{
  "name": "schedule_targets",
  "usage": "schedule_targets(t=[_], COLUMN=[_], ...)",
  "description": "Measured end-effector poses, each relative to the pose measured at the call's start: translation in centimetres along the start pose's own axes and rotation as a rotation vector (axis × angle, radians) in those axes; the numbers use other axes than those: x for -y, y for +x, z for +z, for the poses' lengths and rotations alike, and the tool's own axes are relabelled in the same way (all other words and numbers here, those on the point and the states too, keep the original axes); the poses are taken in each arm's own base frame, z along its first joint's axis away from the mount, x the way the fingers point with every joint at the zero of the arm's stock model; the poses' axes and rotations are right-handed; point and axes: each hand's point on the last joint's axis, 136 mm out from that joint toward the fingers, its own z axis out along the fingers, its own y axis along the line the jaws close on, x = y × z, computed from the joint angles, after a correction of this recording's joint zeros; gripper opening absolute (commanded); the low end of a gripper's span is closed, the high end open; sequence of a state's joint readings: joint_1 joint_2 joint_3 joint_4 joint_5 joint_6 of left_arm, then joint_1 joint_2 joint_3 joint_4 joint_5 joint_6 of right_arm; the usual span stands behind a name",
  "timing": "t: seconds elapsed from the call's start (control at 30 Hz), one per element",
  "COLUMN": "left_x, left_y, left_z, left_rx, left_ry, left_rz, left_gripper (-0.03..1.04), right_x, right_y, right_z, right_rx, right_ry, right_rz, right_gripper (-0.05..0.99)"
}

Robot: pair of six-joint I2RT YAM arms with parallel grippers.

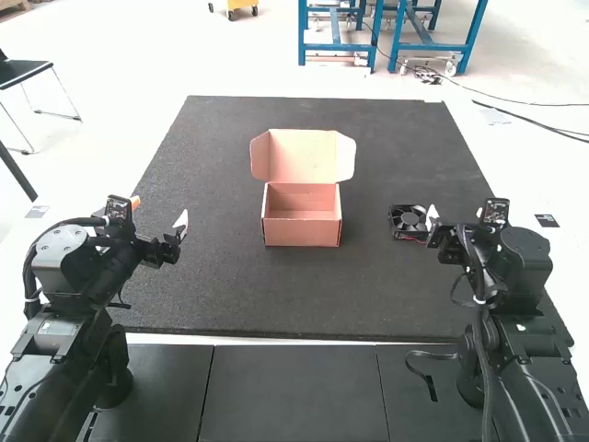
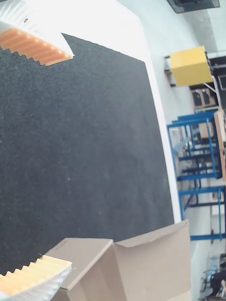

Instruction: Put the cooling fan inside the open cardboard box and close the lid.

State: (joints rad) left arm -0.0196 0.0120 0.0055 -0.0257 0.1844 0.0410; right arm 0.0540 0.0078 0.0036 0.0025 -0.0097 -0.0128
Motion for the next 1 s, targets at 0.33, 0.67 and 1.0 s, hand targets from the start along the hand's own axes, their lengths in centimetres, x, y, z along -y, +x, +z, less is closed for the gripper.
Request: schedule_targets(t=[0.33, 0.67, 1.0], left_x=[0.0, -0.1, -0.5], left_y=[0.0, -0.5, -1.8], left_z=[0.0, 0.0, -0.1], left_rx=[0.000, 0.018, 0.072], left_ry=[0.000, -0.002, -0.026], left_rz=[0.000, 0.003, -0.031], left_gripper=[0.96, 0.96, 0.96], right_x=[0.0, 0.0, 0.0], right_y=[0.0, -0.2, -0.9], right_z=[0.0, 0.0, 0.0], right_rx=[0.000, 0.007, 0.037], right_ry=[0.000, 0.000, -0.001], right_rz=[0.000, 0.001, 0.004], right_gripper=[0.91, 0.91, 0.91])
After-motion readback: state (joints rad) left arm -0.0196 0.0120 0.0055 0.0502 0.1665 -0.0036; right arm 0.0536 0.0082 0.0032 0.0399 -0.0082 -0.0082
